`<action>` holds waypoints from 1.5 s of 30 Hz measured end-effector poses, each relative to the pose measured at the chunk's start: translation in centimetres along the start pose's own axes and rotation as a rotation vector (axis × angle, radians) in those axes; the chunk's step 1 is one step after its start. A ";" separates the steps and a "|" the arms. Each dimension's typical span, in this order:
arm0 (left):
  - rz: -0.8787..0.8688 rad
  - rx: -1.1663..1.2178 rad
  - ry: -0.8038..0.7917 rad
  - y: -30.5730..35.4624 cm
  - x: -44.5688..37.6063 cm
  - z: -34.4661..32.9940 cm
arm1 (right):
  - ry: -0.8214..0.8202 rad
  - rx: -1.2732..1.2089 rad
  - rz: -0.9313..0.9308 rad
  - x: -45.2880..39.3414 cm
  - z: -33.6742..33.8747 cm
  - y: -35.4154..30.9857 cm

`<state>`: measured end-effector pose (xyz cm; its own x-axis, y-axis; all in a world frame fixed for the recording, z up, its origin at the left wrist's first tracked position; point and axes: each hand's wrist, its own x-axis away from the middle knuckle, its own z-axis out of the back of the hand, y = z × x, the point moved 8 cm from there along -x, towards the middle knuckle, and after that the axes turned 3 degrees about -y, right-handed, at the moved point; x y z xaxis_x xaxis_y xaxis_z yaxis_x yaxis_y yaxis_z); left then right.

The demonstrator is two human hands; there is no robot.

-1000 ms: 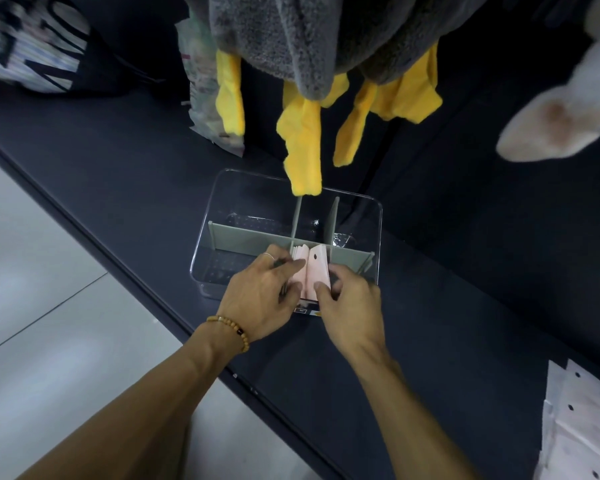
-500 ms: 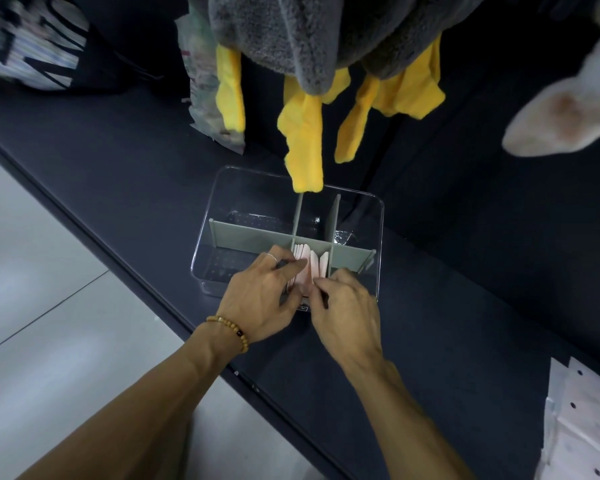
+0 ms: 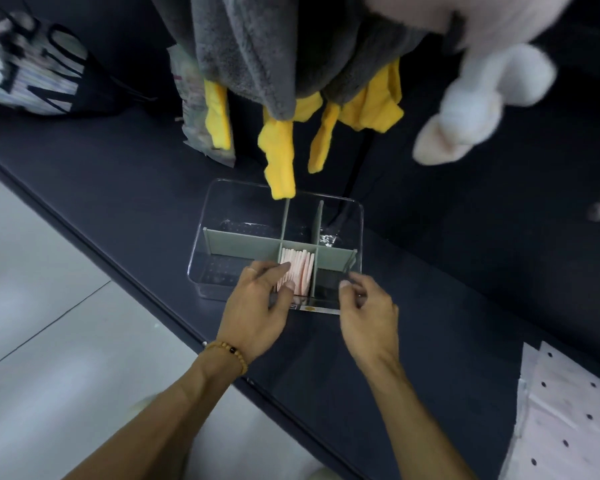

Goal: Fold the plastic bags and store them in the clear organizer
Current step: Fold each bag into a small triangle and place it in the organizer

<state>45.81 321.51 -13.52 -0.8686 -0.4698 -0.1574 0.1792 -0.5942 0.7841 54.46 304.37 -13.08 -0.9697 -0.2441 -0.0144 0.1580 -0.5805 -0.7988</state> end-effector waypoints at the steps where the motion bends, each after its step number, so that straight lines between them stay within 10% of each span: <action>1: 0.109 0.201 0.018 0.1 0.9 -0.1 | 0.030 -0.051 -0.060 0.3 1.3 1.2; 5: 0.423 0.808 0.055 2.0 5.2 -2.6 | 0.161 -0.234 -0.266 2.5 7.4 6.7; 12: 0.409 0.731 -0.279 9.1 11.8 -12.5 | 0.403 -0.074 -0.573 13.5 21.4 18.9; 22: -0.399 -0.150 -0.875 17.9 18.7 -29.1 | 0.018 0.473 -0.461 23.9 26.1 28.8; 33: -0.746 -0.364 -0.674 21.9 20.1 -30.6 | 0.278 0.565 -0.413 23.5 28.3 27.1; 40: -0.579 -0.018 -0.546 22.7 14.4 -22.8 | 0.419 0.424 -0.110 19.9 27.8 19.0; 45: -0.296 -0.175 -0.550 15.4 9.9 -16.5 | 0.171 0.415 0.039 15.2 20.5 13.4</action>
<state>47.60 296.93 -12.87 -0.9942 0.1061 0.0153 -0.0720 -0.7667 0.6380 45.62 276.95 -11.64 -0.9728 -0.1603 -0.1671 0.2229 -0.8442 -0.4874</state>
